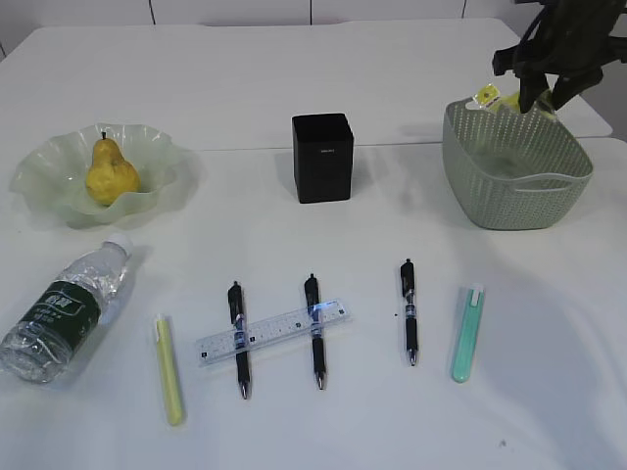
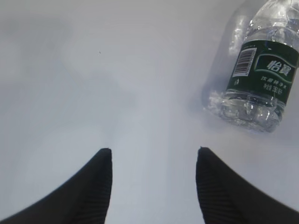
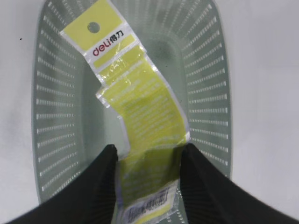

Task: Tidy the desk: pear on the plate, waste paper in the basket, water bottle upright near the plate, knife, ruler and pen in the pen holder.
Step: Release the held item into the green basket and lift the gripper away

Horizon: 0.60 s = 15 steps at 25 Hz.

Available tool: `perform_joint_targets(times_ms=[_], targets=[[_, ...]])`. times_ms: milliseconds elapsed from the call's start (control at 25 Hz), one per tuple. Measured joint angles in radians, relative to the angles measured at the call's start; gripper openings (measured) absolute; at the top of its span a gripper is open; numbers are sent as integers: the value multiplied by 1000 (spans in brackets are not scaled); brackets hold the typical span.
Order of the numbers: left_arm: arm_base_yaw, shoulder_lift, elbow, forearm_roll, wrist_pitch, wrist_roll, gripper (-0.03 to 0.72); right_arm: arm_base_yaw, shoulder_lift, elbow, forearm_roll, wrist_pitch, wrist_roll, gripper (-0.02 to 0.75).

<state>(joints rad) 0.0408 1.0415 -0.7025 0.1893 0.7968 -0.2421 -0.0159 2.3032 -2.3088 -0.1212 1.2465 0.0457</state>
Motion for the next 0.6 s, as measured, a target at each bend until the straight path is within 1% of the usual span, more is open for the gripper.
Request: perform_joint_targets(times_ms=[360, 600], targets=[[0, 0, 0, 6, -3, 0, 401, 0, 0, 0, 0, -14, 4, 352], [0, 0, 0, 9, -29, 0, 401, 2, 0, 0, 30, -14, 6, 352]])
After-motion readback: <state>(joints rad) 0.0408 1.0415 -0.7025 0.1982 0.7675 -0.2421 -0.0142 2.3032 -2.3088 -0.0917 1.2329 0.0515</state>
